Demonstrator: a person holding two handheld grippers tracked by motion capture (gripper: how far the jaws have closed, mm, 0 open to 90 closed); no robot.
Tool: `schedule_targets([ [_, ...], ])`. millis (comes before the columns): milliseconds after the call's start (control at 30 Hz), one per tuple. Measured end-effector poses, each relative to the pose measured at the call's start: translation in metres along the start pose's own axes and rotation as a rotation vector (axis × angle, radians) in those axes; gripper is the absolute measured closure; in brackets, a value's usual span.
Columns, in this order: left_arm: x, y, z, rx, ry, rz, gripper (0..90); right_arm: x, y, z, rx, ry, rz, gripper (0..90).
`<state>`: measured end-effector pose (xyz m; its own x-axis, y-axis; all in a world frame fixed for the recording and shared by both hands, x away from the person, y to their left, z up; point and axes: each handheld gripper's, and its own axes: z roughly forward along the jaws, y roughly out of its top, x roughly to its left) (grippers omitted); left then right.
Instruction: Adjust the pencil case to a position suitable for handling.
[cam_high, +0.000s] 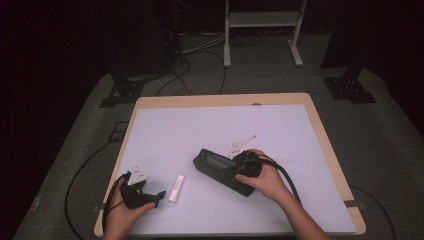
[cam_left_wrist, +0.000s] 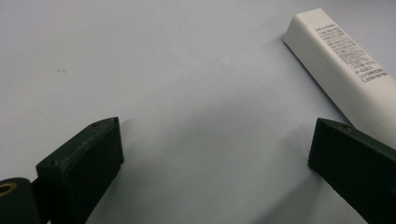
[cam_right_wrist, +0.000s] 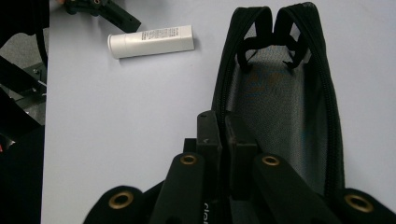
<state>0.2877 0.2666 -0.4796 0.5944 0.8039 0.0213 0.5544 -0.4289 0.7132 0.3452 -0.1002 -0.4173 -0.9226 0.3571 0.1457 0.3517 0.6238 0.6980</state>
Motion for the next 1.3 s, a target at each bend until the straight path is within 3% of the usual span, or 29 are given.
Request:
schedule_targets([
  [200,0.000,0.000,0.000,0.000,0.000,0.000,2.2,0.000,-0.001,0.001,0.009,-0.004,0.001,79.7],
  [333,0.000,0.000,0.000,0.000,0.000,0.000,2.1,0.000,0.000,-0.006,-0.021,-0.014,-0.002,69.1],
  [633,0.000,0.000,0.000,0.000,0.000,0.000,2.1,-0.002,-0.001,-0.021,-0.067,-0.024,0.011,59.9],
  [1300,0.000,0.000,0.000,-0.001,0.000,0.000,2.2,-0.016,-0.015,-0.056,-0.151,-0.132,0.058,38.6],
])
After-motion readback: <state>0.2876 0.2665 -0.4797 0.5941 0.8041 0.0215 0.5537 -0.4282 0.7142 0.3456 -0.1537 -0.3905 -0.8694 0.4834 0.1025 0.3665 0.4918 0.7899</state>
